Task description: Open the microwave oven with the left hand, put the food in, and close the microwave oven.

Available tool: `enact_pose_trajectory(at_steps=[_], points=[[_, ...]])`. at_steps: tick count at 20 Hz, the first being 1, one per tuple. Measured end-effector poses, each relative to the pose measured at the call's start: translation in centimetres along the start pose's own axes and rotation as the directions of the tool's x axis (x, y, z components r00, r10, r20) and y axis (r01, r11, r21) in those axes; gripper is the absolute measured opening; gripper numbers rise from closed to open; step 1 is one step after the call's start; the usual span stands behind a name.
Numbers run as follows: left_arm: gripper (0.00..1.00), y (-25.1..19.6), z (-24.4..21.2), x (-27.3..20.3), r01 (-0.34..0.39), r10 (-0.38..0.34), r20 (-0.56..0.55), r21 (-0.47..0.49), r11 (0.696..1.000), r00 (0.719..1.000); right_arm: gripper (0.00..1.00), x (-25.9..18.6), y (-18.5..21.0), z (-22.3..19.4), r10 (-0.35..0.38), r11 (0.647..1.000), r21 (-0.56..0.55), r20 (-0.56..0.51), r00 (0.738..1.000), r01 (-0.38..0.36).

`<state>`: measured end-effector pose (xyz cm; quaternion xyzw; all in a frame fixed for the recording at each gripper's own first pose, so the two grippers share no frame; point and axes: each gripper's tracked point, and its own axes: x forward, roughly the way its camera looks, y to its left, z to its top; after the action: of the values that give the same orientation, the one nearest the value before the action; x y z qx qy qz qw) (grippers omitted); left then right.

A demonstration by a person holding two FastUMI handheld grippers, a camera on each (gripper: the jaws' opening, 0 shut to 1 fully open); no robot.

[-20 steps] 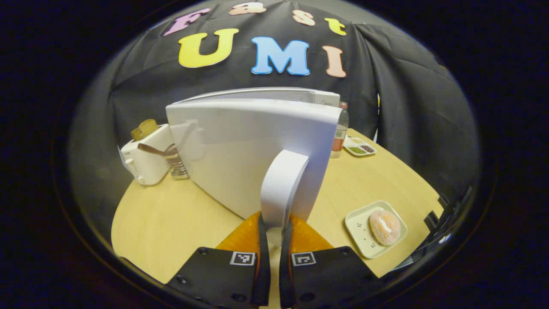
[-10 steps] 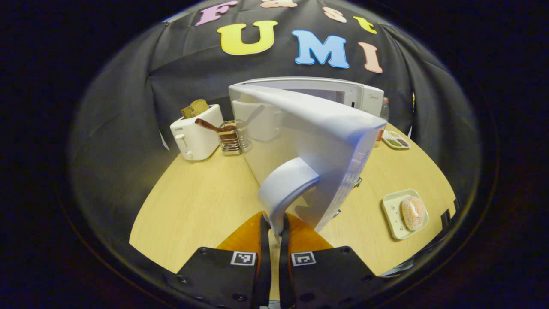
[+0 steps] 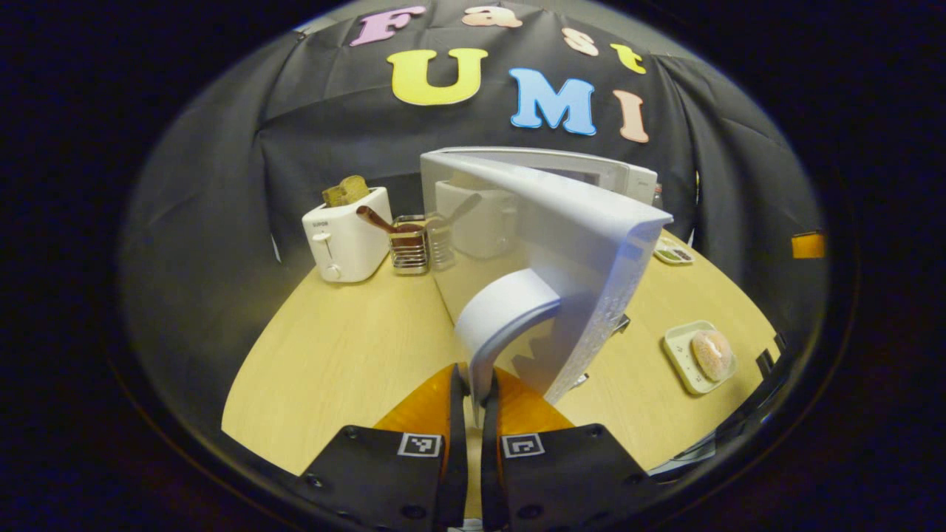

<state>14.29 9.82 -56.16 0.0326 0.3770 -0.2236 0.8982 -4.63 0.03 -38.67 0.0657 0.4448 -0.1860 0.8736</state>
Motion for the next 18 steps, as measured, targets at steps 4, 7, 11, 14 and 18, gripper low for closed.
enact_pose_trajectory(at_steps=[4, 7, 11, 14, 18], points=[[0.16, 2.6, -0.7, -0.1, 0.016, -0.015, 0.019, -0.040, 0.999, 1.000, 0.84, 4.1, 2.8, -5.4, -0.018, 0.999, 0.033, -0.173, 0.985, 0.024], [0.16, 4.1, -1.0, -0.1, 0.034, -0.031, 0.031, -0.087, 0.996, 0.999, 0.84, 6.9, 3.9, -8.0, -0.033, 0.999, 0.007, -0.262, 0.965, 0.036], [0.17, 4.5, -1.2, -0.3, 0.068, -0.065, 0.033, -0.095, 0.993, 0.997, 0.83, 9.9, 4.7, -10.1, -0.066, 0.998, -0.007, -0.327, 0.943, 0.067], [0.25, 4.6, -1.5, -0.1, 0.098, -0.097, 0.012, -0.153, 0.983, 0.995, 0.83, 11.5, 4.3, -11.2, -0.107, 0.994, -0.062, -0.366, 0.924, 0.091], [0.40, 5.5, -1.9, -2.1, 0.058, -0.057, 0.007, -0.171, 0.984, 0.998, 0.83, 12.9, 4.2, -12.6, -0.121, 0.991, -0.095, -0.402, 0.908, 0.090]])
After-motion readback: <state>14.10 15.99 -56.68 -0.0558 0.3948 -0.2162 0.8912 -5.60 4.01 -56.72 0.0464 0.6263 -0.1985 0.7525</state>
